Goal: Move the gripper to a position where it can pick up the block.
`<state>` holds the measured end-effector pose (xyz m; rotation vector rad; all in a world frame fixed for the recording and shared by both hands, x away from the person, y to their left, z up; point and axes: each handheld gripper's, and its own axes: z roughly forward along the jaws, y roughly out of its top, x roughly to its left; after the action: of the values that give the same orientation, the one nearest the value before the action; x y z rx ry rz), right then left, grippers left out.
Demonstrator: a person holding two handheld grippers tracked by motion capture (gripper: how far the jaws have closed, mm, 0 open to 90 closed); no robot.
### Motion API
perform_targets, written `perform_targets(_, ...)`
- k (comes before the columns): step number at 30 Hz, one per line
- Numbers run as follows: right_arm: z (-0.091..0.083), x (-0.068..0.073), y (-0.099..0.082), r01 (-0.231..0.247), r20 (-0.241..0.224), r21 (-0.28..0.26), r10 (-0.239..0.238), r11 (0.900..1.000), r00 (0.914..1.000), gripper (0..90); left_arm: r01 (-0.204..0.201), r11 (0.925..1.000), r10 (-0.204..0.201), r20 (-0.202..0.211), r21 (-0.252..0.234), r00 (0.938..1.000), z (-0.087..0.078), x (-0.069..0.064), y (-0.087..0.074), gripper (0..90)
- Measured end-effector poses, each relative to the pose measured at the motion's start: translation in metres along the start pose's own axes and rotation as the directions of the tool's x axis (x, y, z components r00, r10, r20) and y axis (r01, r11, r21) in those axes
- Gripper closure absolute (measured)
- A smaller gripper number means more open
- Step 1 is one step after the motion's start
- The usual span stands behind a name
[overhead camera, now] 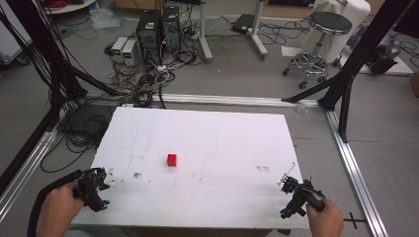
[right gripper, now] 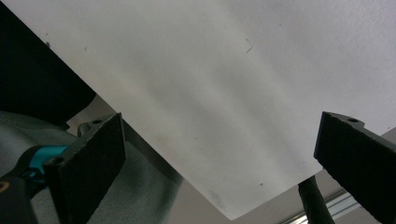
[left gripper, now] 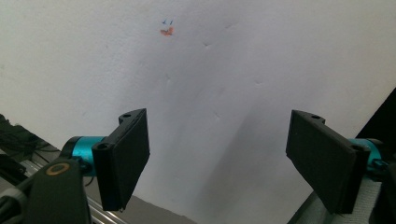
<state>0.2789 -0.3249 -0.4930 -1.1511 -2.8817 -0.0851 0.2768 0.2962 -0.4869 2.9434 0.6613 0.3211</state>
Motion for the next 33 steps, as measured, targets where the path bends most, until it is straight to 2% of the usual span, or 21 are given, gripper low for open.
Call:
perform_targets(10, -0.001, 0.0, 0.0, -0.001, -0.004, 0.001, 0.001, 1.0, 1.0, 1.5, -0.002, 0.9999, 0.002, -0.022, -0.011, 0.9998, -0.008, 0.005, 0.001, 21.9)
perform_targets(18, -0.001, 0.001, 0.0, 0.005, -0.001, 0.002, -0.005, 1.0, 1.0, 1.5, -0.018, 0.9997, 0.018, -0.017, -0.014, 0.9997, -0.013, 0.008, 0.005, 21.9)
perform_targets(21, -0.001, 0.001, 0.0, 0.002, -0.002, 0.001, -0.002, 1.0, 1.0, 1.5, -0.041, 0.999, 0.041, -0.01, -0.016, 0.9991, -0.015, 0.009, 0.008, 21.9)
perform_targets(25, -0.001, 0.001, 0.001, 0.002, -0.001, 0.002, -0.002, 1.0, 1.0, 1.5, -0.092, 0.9954, 0.092, 0.008, -0.027, 0.9957, -0.016, 0.013, 0.014, 21.9)
perform_targets(29, -0.001, 0.002, 0.001, 0.002, -0.001, 0.002, -0.002, 1.0, 1.0, 1.5, -0.142, 0.9894, 0.142, 0.011, -0.029, 0.9897, -0.017, 0.021, 0.022, 21.9)
perform_targets(33, -0.001, 0.001, 0.0, 0.0, -0.004, 0.003, 0.0, 1.0, 1.0, 1.5, -0.198, 0.98, 0.198, 0.002, -0.012, 0.9801, -0.02, 0.031, 0.033, 21.9)
